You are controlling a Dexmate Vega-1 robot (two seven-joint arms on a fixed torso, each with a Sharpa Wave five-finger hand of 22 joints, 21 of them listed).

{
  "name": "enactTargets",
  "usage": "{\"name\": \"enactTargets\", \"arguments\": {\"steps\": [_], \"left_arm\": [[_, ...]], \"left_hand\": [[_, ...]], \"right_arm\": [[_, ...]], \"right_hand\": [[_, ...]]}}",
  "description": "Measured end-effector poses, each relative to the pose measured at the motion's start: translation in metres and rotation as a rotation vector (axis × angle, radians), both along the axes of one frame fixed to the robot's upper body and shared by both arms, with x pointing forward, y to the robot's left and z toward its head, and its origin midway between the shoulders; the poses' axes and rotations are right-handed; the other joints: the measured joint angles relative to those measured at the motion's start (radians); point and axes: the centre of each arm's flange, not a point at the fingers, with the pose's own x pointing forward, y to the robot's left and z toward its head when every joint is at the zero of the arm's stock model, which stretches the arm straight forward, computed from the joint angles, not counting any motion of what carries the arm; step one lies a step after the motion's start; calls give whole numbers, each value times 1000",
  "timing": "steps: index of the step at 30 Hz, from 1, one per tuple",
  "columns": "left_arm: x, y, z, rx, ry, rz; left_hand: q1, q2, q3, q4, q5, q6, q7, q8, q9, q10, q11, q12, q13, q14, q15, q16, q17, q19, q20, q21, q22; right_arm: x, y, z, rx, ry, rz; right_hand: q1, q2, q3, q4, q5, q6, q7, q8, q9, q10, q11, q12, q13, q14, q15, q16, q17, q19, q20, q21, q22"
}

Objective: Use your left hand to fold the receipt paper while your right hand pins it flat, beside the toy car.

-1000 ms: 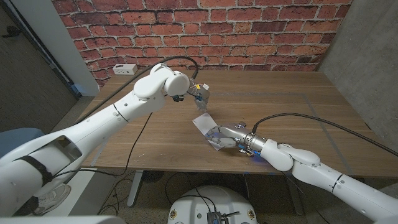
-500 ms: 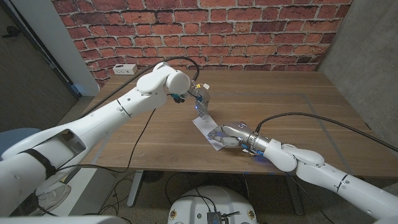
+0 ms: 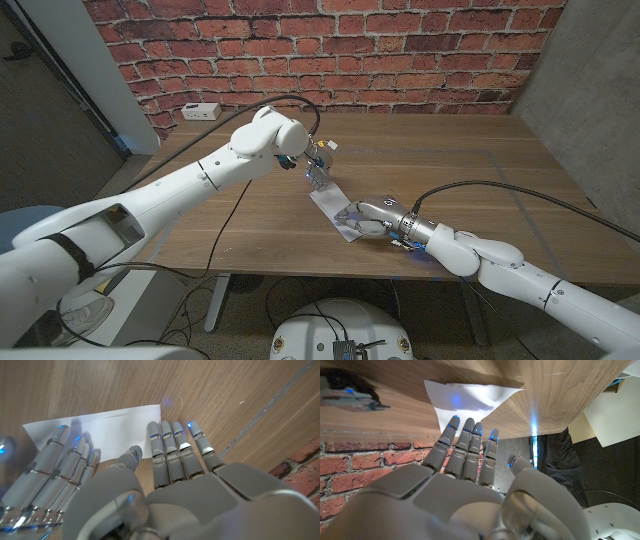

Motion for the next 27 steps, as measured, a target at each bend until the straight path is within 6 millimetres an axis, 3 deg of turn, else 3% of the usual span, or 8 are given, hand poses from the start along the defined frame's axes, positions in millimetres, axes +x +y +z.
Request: {"name": "enactTargets", "arguments": {"steps": [9,17,20,27], "left_arm": [[13,3,1,-4,1,29],[25,1,-2,-29,71,-5],[30,0,-3,-47,114,-23],[39,-6,-4,-63,194,-60]], "left_hand": [[-20,7,19,15,0,1,-1,7,20,0,0,0,14,-52,0,-10,5,-65,-4,-16,0],[1,38,75,38,1,-19,19,7,37,-27,9,0,31,-101,7,-10,19,-101,-3,-19,3],[1,38,87,49,1,-21,20,7,44,-28,11,0,37,-103,8,4,29,-106,-3,-19,3],[25,33,105,39,1,38,13,42,67,37,18,38,57,-41,-4,50,45,-109,-6,-17,7]], "right_arm": [[1,-3,1,8,-4,4],[3,-5,3,17,-6,5],[3,-5,4,19,-6,5],[6,-6,5,26,-3,3]], "right_hand": [[0,0,3,-4,0,0,0,0,0,0,0,-2,0,-1,-1,0,0,0,0,0,0],[0,0,6,-6,0,5,5,0,0,11,0,-2,0,-4,-4,0,5,0,0,0,0],[0,0,8,-8,0,5,5,-1,0,11,0,-2,0,-4,-4,0,5,0,0,0,0],[4,4,8,-8,0,5,5,-4,0,11,0,-9,0,-4,-4,4,5,5,6,0,0]]}}
